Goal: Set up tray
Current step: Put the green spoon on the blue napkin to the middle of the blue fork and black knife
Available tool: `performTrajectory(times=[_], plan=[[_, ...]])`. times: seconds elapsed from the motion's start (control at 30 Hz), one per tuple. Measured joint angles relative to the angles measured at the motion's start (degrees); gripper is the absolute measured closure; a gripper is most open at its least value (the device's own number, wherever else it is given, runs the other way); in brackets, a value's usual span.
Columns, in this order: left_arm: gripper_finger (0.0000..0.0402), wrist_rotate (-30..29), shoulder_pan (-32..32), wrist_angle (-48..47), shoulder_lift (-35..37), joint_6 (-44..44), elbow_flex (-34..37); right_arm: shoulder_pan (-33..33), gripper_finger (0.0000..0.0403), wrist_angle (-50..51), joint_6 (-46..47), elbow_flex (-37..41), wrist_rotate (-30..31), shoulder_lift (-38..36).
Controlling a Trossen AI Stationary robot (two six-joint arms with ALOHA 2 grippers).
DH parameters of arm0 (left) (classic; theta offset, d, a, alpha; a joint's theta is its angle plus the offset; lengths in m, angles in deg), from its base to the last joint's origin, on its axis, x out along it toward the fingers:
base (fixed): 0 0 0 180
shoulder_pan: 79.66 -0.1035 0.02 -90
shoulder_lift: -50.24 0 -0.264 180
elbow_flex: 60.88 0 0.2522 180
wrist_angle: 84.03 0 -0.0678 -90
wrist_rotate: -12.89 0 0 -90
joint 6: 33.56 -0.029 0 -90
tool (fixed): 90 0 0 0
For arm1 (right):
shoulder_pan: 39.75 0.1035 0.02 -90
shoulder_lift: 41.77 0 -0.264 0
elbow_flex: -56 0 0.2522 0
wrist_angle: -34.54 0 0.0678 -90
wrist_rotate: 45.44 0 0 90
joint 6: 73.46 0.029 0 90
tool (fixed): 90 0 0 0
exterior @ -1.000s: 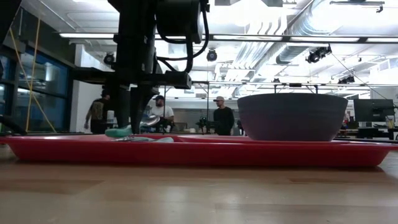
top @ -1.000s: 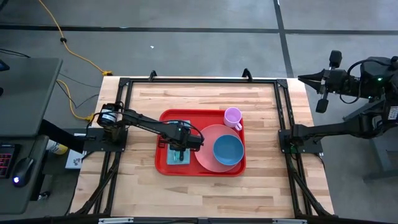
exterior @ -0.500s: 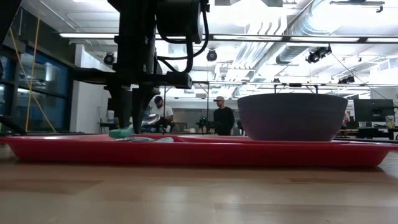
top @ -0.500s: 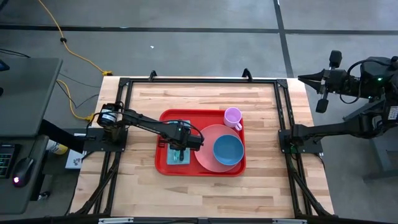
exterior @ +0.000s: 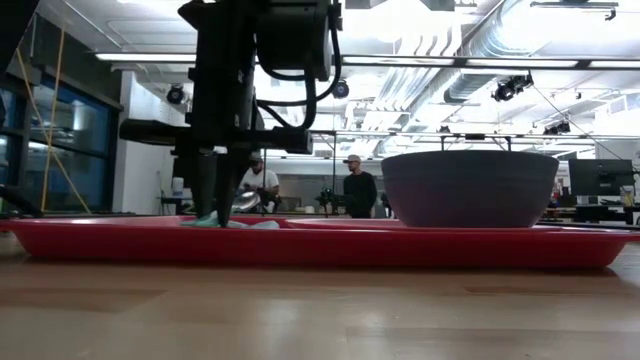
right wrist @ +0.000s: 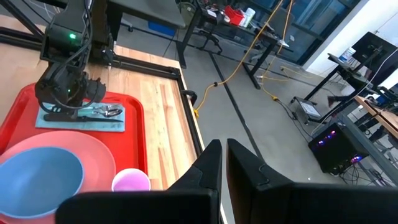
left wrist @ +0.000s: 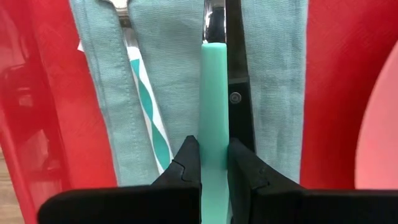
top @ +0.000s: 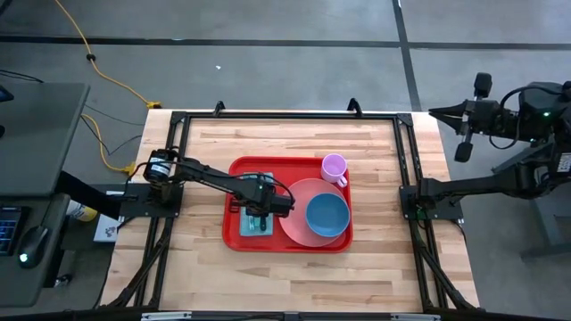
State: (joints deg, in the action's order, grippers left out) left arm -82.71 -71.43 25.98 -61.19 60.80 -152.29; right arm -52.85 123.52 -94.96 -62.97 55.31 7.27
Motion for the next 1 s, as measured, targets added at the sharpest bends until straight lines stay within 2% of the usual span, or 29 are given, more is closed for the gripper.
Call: performTrajectory(times=[1.0], plan=[[0.0342, 2.05, 0.03, -1.79, 0.38, 0.67, -1.25, 0.02, 0.0403, 0.5, 0.02, 0.0, 0.0, -0.15]])
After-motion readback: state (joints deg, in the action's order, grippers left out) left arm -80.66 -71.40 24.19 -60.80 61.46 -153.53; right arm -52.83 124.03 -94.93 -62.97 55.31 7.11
